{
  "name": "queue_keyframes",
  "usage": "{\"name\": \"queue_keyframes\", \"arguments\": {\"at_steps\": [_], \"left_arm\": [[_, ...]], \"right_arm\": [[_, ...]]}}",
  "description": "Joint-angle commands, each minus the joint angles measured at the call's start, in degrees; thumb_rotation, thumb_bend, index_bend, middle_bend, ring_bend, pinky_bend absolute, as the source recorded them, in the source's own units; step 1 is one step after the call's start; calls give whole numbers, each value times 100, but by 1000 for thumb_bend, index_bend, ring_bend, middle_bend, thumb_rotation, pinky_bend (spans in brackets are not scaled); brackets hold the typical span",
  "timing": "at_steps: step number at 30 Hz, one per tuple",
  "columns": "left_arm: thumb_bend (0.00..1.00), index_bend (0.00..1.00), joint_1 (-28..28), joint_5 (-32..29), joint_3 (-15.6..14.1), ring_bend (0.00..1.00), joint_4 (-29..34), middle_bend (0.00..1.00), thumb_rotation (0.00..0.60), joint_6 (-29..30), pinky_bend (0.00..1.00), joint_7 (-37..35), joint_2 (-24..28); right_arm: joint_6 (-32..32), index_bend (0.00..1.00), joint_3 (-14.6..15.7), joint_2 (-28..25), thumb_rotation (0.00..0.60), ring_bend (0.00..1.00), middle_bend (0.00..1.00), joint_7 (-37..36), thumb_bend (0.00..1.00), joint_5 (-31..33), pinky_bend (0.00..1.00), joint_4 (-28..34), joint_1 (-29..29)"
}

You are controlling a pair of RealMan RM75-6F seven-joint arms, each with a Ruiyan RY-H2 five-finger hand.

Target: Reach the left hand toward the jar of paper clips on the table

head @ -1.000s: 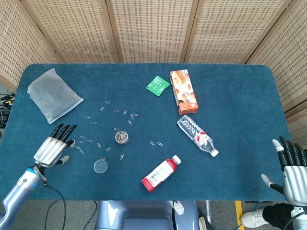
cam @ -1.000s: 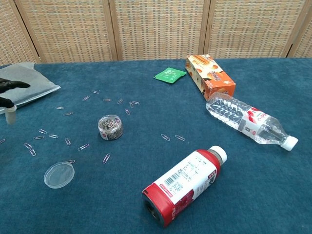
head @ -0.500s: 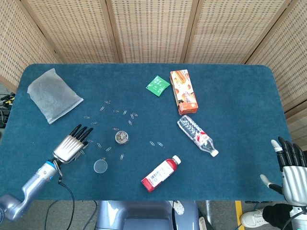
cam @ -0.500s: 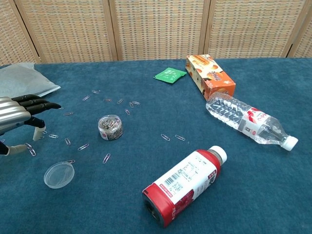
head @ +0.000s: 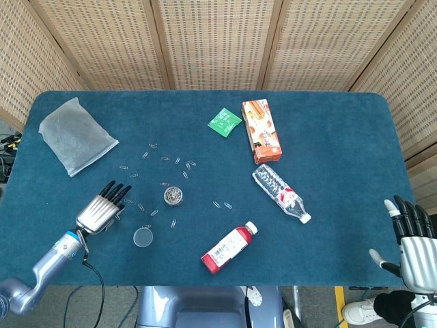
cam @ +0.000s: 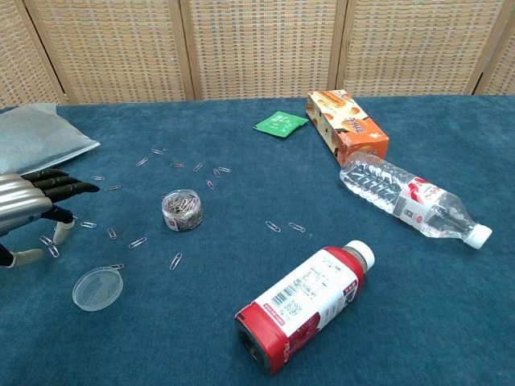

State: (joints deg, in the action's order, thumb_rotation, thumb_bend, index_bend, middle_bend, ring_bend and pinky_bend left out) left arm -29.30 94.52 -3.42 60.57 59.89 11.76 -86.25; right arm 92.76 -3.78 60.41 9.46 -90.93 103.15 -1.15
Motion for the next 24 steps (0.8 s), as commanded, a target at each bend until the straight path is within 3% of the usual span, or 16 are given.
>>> {"name": "queue_keyframes", "arguments": {"at_steps": [1,21,24], "left_arm": [[352,495,-7,-3,-16,0,-20,0,600,8,0,4,-18],[353,495,-45,-175,-70,0,-155,0,600,-103,0,83,-205],[350,536,-49,-181,-78,0,-173,0,600,-106,0,101,-229]], "right_arm": [[2,0,1,1,600,0,0,-3,0,0,0,-1,-1],[25,0,17,-15,600,0,0,-62,0,-39,0,7,-7],[24,0,23,-17,600,0,0,-70,0,-48,0,8,-7]]}}
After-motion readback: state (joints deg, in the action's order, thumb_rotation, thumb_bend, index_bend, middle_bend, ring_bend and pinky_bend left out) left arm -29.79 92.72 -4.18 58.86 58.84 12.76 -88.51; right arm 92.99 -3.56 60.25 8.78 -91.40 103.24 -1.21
